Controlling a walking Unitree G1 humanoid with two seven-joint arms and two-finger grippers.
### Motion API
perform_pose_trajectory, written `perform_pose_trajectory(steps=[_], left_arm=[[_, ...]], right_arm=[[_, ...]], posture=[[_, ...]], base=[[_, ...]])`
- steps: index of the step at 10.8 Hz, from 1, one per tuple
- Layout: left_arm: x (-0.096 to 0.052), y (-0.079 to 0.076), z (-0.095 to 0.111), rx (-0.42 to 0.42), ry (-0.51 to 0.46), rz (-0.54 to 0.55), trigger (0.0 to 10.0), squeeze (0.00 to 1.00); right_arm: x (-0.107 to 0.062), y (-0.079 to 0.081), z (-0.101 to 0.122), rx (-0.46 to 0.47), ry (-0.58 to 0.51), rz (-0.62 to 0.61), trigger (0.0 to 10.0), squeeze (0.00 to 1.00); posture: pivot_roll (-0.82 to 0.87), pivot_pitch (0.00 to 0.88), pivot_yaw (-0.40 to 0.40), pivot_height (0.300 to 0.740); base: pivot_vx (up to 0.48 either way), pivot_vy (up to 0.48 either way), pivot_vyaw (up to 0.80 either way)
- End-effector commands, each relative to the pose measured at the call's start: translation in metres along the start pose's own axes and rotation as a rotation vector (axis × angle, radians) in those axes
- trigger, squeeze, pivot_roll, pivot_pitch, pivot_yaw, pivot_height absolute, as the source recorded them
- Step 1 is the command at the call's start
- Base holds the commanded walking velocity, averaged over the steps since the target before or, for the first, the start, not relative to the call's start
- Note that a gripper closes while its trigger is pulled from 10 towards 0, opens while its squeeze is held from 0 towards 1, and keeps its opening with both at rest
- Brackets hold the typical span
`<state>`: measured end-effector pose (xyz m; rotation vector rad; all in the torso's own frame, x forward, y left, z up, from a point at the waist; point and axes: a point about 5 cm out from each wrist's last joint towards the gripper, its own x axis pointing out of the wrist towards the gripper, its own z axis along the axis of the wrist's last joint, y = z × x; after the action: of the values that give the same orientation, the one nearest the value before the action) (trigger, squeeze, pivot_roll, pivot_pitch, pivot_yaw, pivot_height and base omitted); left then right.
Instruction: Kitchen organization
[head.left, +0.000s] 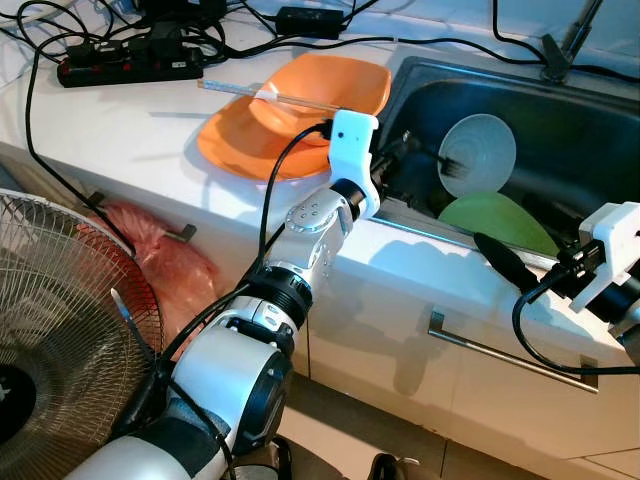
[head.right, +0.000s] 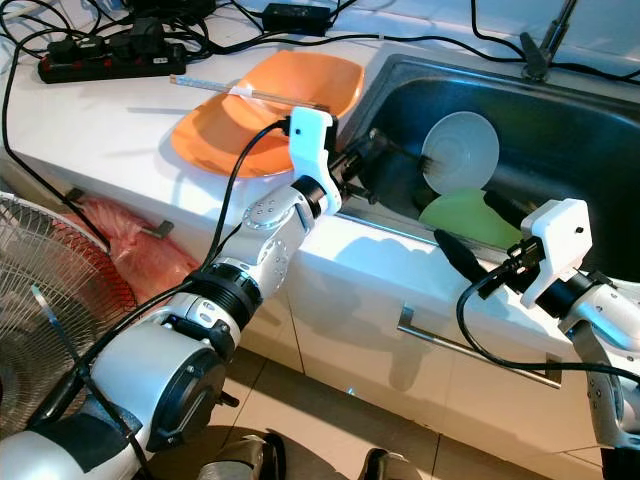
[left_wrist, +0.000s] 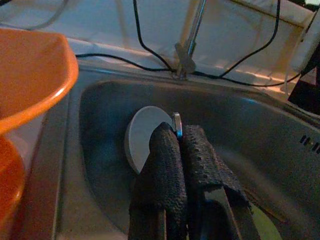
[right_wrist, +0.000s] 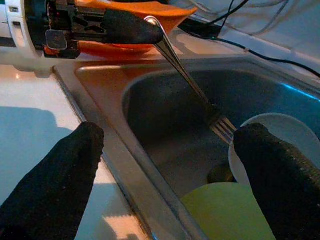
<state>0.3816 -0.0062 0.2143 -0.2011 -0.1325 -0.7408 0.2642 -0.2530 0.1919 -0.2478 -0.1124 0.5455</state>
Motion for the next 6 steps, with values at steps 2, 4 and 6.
perform_pose_trajectory(steps=[2,4,6], left_arm=[[0.0211,-0.0544,0.0014,-0.038,-0.017,-0.145,10.0,1.0],[0.0209,-0.0535,0.0008,-0.036,-0.014,-0.149,10.0,1.0],[0.021,-0.0539,0.0039,-0.022,-0.037,-0.156,10.0,1.0]], right_arm=[[-0.0031,-0.0004,0.0052,0.001,-0.013,-0.013,10.0,0.0],[-0.0014,0.0016,0.0051,0.007,-0.015,-0.01,10.0,0.0],[0.0004,0.0031,0.0041,0.014,-0.015,-0.004,10.0,0.0]], posture=[[-0.12,0.185,0.056,0.74],[-0.12,0.185,0.056,0.74],[-0.11,0.184,0.055,0.74]], base=[[0.0,0.0,0.0],[0.0,0.0,0.0],[0.0,0.0,0.0]])
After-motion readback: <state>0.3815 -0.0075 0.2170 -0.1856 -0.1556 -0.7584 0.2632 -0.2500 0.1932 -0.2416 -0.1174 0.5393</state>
